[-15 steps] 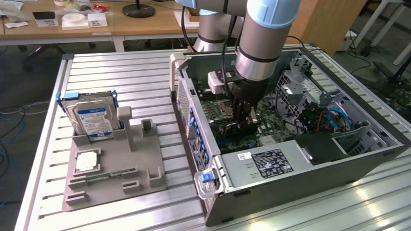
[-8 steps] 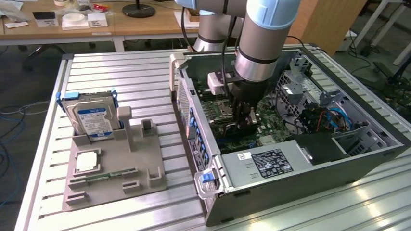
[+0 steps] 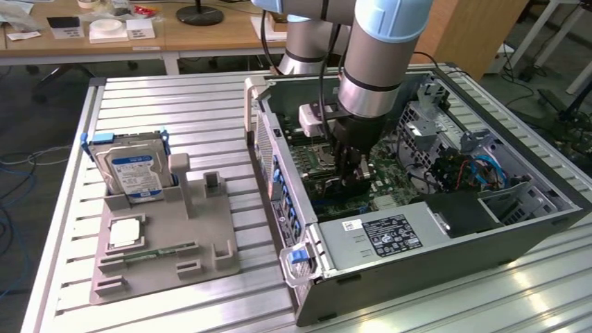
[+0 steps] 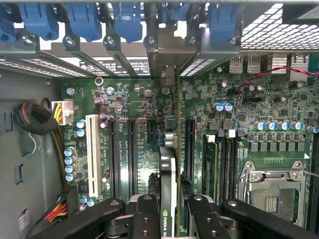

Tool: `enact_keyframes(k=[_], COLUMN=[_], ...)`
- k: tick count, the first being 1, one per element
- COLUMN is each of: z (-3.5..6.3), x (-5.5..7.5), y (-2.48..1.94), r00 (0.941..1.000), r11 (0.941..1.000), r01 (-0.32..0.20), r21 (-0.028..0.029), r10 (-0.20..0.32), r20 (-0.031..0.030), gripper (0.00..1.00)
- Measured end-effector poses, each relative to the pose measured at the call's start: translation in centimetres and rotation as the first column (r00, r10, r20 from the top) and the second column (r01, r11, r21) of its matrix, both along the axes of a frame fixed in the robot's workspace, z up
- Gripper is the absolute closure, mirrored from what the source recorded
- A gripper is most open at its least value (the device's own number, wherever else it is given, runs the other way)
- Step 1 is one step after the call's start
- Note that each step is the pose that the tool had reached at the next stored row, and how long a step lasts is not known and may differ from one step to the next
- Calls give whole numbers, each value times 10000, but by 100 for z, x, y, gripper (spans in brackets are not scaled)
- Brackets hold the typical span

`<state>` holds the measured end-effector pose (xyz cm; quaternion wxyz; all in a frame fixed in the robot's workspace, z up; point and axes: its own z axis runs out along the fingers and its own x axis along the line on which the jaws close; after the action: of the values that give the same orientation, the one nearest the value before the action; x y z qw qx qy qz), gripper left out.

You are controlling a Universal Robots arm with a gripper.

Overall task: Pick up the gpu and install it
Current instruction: 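Insert the gpu into the slot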

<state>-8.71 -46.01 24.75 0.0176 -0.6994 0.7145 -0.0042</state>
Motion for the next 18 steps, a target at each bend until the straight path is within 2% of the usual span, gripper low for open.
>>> enact_keyframes(k=[7, 9, 10, 12, 14, 15, 18], z=[-2, -1, 0, 0, 0, 0, 8], x=[-3, 0, 0, 0, 0, 0, 0], y=[1, 0, 0, 0, 0, 0, -1], r00=[10000, 10000, 10000, 10000, 10000, 10000, 10000], r11=[10000, 10000, 10000, 10000, 10000, 10000, 10000], r01=[6, 1, 0, 0, -1, 0, 0], r21=[5, 2, 1, 1, 0, 0, -3], r10=[-6, -1, 0, 0, 1, 0, 0], r20=[1, 1, 0, 0, 0, 0, -1], gripper=[73, 61, 61, 49, 49, 43, 43])
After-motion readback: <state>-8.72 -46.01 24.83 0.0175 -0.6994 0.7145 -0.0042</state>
